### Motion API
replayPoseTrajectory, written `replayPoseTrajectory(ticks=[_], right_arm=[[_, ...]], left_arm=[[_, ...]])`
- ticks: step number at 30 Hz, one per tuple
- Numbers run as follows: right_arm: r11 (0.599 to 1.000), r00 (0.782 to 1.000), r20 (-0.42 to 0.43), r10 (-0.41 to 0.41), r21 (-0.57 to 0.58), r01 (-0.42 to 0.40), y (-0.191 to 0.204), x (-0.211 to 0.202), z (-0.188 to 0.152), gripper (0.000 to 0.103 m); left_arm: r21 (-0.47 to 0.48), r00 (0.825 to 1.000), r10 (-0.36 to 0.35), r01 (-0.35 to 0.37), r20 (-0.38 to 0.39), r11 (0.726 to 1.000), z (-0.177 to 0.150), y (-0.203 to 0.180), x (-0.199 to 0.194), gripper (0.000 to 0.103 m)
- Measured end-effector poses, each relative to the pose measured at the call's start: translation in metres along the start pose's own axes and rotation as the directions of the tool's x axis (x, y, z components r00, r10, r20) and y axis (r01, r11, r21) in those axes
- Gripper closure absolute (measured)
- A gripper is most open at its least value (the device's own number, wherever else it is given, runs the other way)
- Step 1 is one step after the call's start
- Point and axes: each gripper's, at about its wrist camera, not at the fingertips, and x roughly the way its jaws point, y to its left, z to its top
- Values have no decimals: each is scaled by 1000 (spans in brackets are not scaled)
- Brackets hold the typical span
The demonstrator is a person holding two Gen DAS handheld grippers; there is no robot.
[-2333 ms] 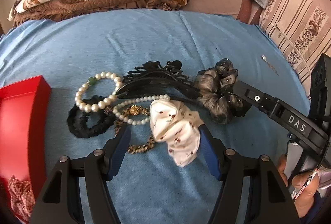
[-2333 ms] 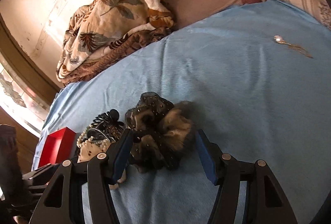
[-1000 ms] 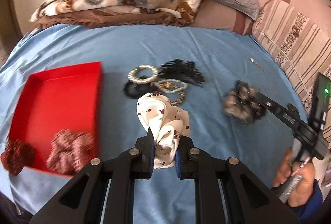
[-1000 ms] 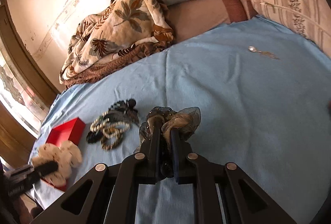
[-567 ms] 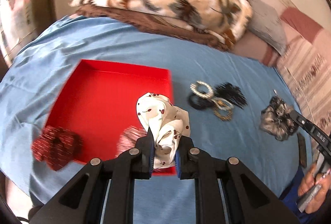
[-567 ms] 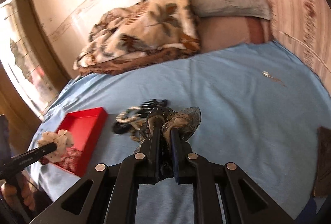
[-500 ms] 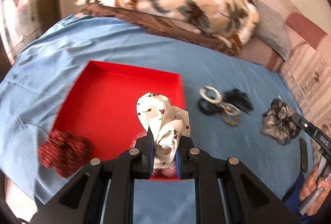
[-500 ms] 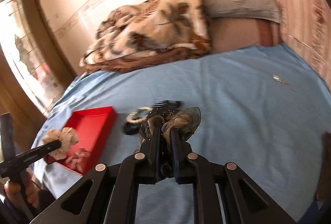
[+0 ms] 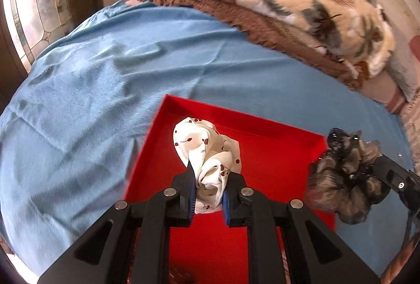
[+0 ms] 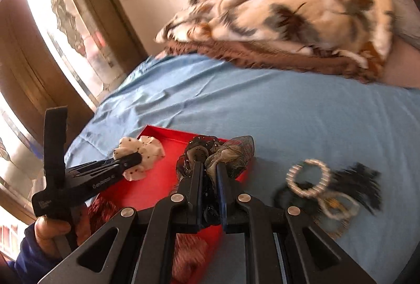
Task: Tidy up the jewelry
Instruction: 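Carry both scrunchies into the red tray and open both tools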
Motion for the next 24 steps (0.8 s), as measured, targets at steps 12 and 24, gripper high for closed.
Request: replayPoseTrajectory(ticks=[12,24], right_arm=[[997,993,-88,-77,19,79,-19,63,-1,81],[994,994,9,-107,-17,107,-11,-6,-12,40]], left_arm=[[-42,1000,0,0,-17,999,5,11,16,78],[-100,993,-27,39,117,994,-7,6,-64,47]])
